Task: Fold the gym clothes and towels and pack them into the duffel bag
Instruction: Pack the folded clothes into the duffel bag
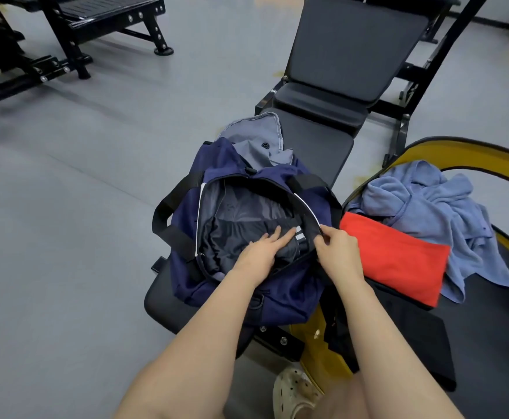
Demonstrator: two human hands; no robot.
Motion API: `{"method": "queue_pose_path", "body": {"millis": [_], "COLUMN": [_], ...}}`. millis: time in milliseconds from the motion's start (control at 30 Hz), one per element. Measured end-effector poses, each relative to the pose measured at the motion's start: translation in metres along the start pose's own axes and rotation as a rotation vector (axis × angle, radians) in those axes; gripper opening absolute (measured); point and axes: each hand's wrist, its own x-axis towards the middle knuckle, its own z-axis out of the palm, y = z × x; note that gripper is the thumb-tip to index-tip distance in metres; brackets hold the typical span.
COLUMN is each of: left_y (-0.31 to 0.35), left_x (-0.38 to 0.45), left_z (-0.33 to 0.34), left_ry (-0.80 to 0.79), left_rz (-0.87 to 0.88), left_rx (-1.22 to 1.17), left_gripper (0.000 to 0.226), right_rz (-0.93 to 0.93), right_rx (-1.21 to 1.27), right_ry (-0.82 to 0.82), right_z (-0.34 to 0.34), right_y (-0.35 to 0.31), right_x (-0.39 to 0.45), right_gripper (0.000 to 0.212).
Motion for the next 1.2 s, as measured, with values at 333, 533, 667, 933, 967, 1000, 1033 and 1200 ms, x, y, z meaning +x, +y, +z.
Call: {"method": "queue_pose_path", "body": {"millis": [333, 533, 667, 933, 967, 1000, 1033, 1200], "left_y": [-0.012, -0.019, -0.005, 0.012, 0.015, 0.019, 0.023, 0.019], "left_x": [-0.025, -0.016, -0.008, 0.0, -0.001, -0.002, -0.003, -0.004], "left_z": [-0.018, -0.02, -0.015, 0.01, 0.011, 0.012, 0.014, 0.007], "left_ry": [-0.313, -0.171, 0.013, -0.216, -0.225, -0.234, -0.236, -0.183], "left_rz": [0.171, 0.033, 0.137, 0.027, 0.004, -0.015, -0.028, 0.008], "left_rx": [0.037, -0.404, -0.286, 0.208, 0.242, 0.274, 0.304, 0.288], "left_gripper": [0.071, 0.046, 0.052, 0.065, 0.067, 0.068, 0.07, 0.059], "right_rz": [-0.037, -0.038, -0.06, -0.139, -0.151, -0.16, -0.166, -0.12], "right_rx": [-0.007, 0.04, 0.053, -0.035, -0.047, -0.055, -0.061, -0.047], "right_ry": [0.051, 0.088, 0.102, 0.095, 0.091, 0.089, 0.088, 0.129], "right_z": [-0.005, -0.011, -0.012, -0.019, -0.019, -0.019, -0.018, -0.018], "right_y": [-0.015, -0.017, -0.018, -0.019, -0.019, -0.019, -0.019, -0.013], "right_x": [-0.004, -0.006, -0.007, -0.014, -0.016, -0.017, -0.019, -0.018], "right_gripper": [0.019, 0.018, 0.017, 0.021, 0.019, 0.019, 0.02, 0.015]}}
